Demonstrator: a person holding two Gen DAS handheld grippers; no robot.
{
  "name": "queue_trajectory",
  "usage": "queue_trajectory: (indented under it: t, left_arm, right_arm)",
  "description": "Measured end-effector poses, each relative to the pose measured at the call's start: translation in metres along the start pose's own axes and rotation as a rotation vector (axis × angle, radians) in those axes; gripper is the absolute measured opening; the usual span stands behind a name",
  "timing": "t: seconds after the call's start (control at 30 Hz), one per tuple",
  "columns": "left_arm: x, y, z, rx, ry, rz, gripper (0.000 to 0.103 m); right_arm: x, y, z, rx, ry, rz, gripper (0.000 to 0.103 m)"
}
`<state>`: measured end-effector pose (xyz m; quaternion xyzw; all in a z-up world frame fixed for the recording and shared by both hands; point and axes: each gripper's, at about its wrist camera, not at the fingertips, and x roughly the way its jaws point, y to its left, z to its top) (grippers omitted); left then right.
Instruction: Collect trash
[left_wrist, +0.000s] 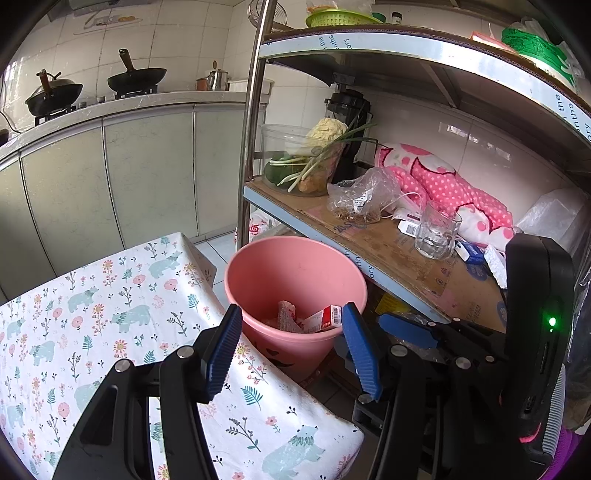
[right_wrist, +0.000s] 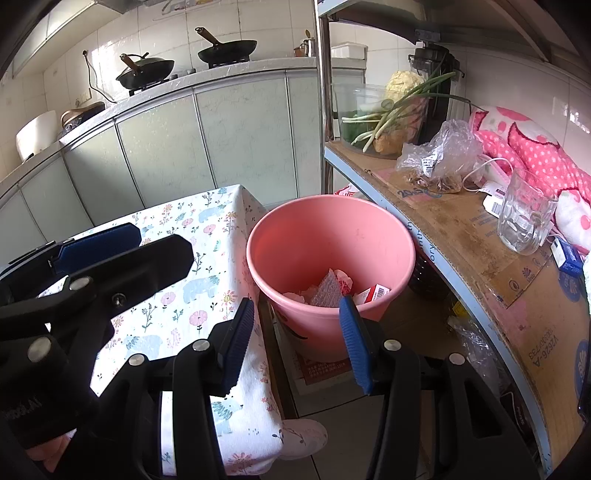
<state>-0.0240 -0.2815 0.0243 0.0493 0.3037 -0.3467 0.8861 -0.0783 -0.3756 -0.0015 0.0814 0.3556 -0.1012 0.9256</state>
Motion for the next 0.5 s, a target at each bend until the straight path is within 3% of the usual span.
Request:
queue_trajectory:
  t: [0.5]
  left_arm:
    - [0.0011,-0.001,-0.0041,0.004,0.002,-0.01,0.056]
  right_arm:
    - [0.0031,0.0002,-0.0003,-0.004,0.007,0.001,0.049]
